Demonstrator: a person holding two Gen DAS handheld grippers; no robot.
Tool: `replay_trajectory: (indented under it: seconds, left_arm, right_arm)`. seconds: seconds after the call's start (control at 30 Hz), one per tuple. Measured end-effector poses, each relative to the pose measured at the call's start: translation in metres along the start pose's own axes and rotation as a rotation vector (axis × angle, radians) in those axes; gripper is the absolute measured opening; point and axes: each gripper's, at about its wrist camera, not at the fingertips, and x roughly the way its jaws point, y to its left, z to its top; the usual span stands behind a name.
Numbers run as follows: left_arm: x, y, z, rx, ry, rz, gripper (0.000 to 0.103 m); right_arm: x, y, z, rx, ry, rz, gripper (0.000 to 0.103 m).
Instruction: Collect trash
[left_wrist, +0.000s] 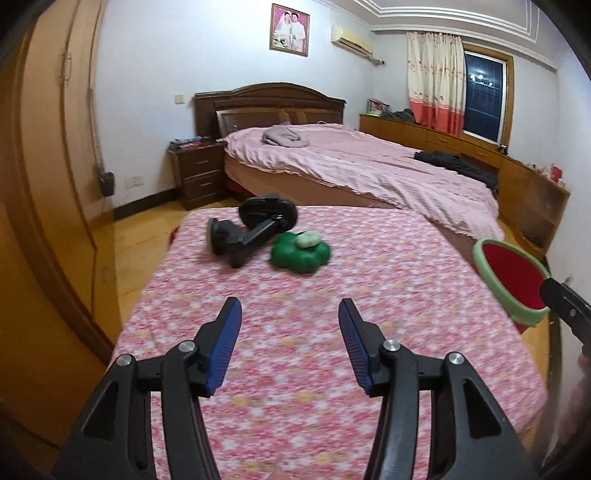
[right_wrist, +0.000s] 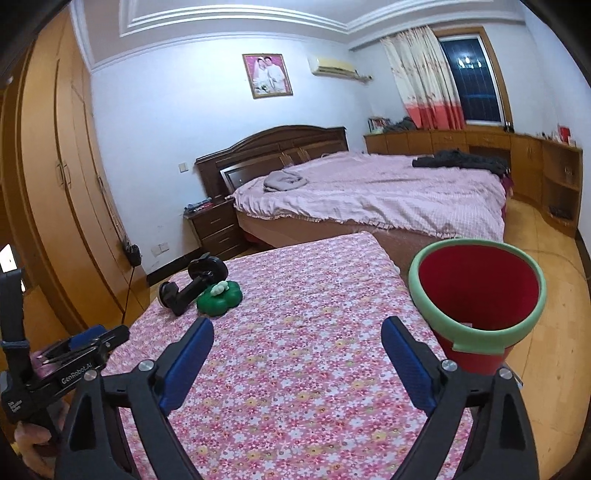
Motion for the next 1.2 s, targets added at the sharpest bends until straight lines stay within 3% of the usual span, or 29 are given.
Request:
replay_trajectory:
  seconds: [0.23,0.47,0.6,0.77,1.2]
  left_arm:
    - [0.020,0.003,-0.025,0.008,-0.012,0.039,0.055]
    - [0.051,0.009,-0.043,-0.063,0.015,0.048,0.055]
    - [0.063,0.015,-0.047,-0.110,0.025,0.055,0.055]
    - [0.072,0.018,-0.052,-0.133,0.055,0.048,0.055]
    - [0.064,0.010,-0.055,-0.097,0.004,0.100,0.055]
  right_arm:
    - [0.027,0.007,-0.027,-0.052,0.010,-0.002,0.094]
    - [0.043,0.008,-0.046,-0.115,-0.055,-0.041,0.095]
    - [0.049,0.004,-0.052,-0.112,-0.087,-0.051,0.095]
    - [0.060,-0.004,-0.056,-0.077,-0.066,-0.044,0.095]
    - [0.063,-0.013,-0.060,-0.021,-0.038,-0.010,0.095]
